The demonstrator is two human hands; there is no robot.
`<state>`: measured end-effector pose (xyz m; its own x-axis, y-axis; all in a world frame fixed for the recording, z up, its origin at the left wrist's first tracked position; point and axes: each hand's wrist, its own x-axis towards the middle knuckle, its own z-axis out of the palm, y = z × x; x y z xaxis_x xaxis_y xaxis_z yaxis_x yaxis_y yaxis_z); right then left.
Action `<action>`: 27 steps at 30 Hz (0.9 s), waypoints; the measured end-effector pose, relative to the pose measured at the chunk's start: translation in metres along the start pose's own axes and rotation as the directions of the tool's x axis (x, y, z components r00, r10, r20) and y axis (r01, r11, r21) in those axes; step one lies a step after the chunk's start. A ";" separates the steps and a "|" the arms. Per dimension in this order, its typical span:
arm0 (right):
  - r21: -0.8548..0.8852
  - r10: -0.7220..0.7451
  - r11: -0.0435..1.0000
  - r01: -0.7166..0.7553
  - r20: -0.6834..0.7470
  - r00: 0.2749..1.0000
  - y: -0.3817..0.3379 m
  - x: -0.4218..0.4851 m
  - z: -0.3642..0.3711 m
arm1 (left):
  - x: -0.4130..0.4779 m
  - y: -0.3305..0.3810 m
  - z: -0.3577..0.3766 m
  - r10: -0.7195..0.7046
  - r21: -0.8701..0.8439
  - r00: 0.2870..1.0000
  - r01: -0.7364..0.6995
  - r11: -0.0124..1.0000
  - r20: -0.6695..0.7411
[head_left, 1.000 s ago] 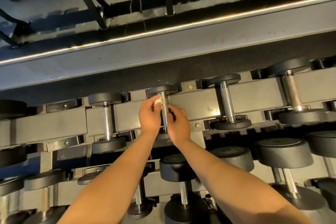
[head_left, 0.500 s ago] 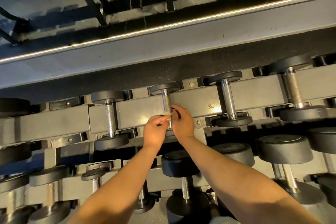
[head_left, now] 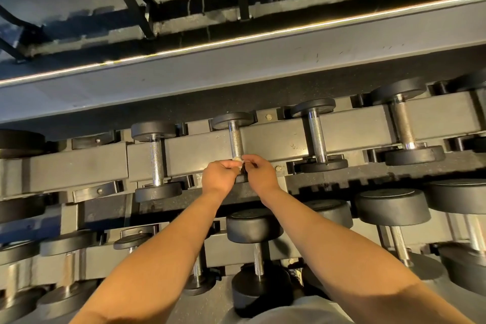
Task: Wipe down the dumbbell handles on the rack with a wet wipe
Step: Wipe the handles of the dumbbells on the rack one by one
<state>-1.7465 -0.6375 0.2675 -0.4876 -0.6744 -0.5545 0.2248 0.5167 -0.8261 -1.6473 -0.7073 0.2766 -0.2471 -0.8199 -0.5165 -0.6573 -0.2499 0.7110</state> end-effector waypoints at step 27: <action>-0.186 -0.355 0.928 0.323 -0.178 0.918 -0.034 0.054 0.026 | 0.010 -0.010 0.021 0.245 0.041 0.957 -0.242 0.969 -0.154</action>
<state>-1.7585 -0.7050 0.2636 -0.6776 -0.7083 -0.1978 -0.1058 0.3601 -0.9269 -1.6576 -0.7018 0.2545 -0.2881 -0.9253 -0.2466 -0.6066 -0.0230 0.7947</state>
